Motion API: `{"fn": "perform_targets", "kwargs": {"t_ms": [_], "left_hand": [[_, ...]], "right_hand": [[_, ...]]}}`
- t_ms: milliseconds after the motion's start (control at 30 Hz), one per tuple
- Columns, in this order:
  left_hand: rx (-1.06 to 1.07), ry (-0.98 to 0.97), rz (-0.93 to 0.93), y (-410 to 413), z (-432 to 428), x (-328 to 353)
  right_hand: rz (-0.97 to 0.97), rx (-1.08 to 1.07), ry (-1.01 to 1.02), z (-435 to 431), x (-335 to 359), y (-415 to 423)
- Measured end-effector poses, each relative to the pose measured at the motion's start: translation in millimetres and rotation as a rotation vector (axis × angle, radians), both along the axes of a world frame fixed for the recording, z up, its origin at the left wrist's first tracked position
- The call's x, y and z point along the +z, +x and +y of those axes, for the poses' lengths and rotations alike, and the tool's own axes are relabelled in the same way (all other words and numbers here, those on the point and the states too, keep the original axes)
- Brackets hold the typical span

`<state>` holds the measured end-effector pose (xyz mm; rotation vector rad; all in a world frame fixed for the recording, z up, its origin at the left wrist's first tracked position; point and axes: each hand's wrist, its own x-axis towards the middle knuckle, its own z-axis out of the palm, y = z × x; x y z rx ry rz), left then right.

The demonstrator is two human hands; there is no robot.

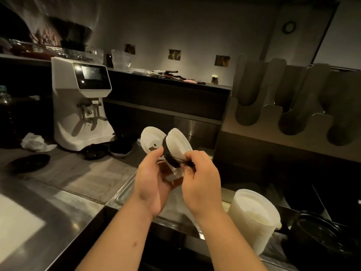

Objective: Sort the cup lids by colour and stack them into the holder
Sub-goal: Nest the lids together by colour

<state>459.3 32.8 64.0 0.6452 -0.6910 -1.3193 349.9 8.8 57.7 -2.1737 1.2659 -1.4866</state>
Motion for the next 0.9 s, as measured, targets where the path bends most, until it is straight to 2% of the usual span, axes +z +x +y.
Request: {"fn": "perform_targets", "kwargs": {"t_ms": [133,267,567,767,900], "left_hand": [[0.089,0.062,0.043,-18.4,11.2,-1.6],[0.137,0.007,0.102,-28.3,18.9,1.5],[0.348,-0.018,-0.036,-56.7,16.5,8.0],[0.393,0.004,-0.026,-74.6,15.1,15.1],[0.467,0.021,-0.055,-80.5,15.0,20.3]], "right_hand": [[0.122,0.043,-0.065,17.4,-3.2,-17.6],[0.191,0.069,-0.164,29.0,-3.2,-24.8],[-0.108,0.095,0.04,30.1,11.0,-46.6],[-0.165,0.083,0.125,21.0,21.8,-65.1],[-0.076,0.053,0.126,18.3,29.5,-72.6]]}}
